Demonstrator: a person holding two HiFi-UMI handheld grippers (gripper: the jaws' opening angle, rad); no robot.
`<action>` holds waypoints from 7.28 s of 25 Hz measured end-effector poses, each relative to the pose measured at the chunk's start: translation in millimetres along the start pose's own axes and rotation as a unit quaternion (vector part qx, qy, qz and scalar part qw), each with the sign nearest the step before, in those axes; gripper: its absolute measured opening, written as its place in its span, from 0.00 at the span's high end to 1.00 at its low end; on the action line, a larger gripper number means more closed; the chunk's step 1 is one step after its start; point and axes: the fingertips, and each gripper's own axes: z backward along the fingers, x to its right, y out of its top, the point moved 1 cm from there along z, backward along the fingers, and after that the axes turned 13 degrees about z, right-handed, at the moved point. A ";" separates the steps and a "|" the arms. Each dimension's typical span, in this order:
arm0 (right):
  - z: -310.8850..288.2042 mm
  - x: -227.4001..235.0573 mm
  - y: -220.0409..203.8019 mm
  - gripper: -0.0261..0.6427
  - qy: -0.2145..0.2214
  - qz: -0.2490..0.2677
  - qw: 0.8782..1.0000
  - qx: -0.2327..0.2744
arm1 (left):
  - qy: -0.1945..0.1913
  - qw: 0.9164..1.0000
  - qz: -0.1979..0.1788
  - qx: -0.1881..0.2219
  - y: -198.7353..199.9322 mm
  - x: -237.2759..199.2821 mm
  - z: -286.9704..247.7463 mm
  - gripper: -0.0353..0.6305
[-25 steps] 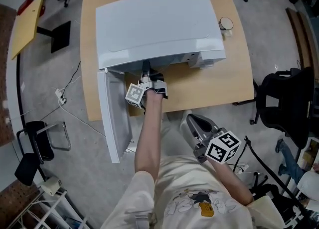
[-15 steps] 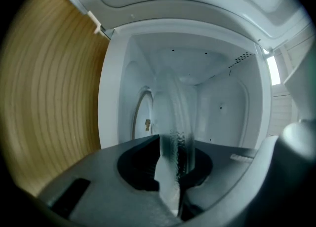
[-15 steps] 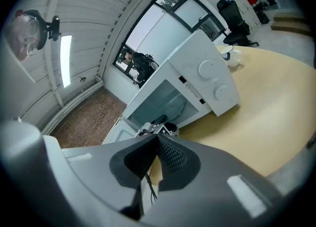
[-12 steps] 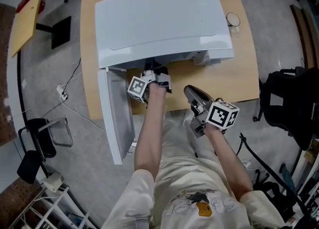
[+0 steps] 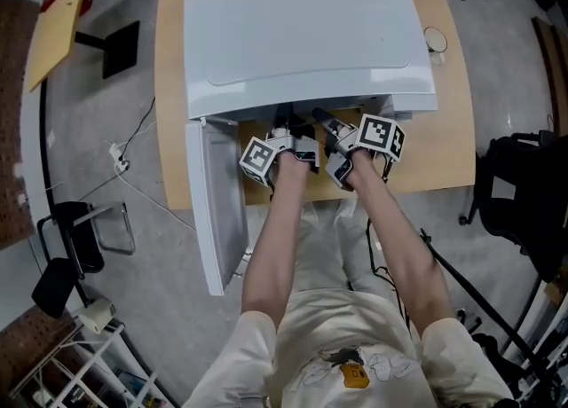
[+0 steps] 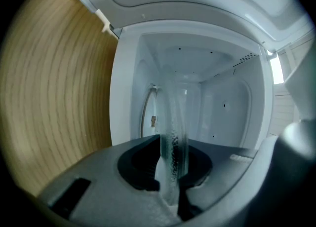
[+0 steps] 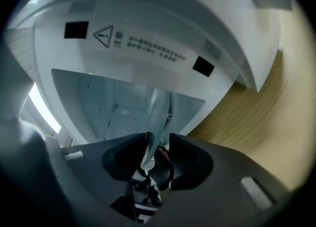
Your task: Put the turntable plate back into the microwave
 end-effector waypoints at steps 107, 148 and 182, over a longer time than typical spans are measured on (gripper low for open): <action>-22.9 -11.3 20.4 0.87 -0.021 0.011 0.999 0.034 | 0.103 0.988 -0.111 -0.031 4.9 13.3 11.0 0.95; 1.1 -17.7 7.9 0.90 -0.049 -0.021 0.997 0.054 | 0.116 0.978 -0.156 -0.077 -18.5 23.5 34.2 0.88; 187.9 -149.0 -69.0 0.95 -0.118 0.492 0.859 0.077 | 0.064 0.745 -0.625 -0.226 -182.8 122.0 209.1 0.95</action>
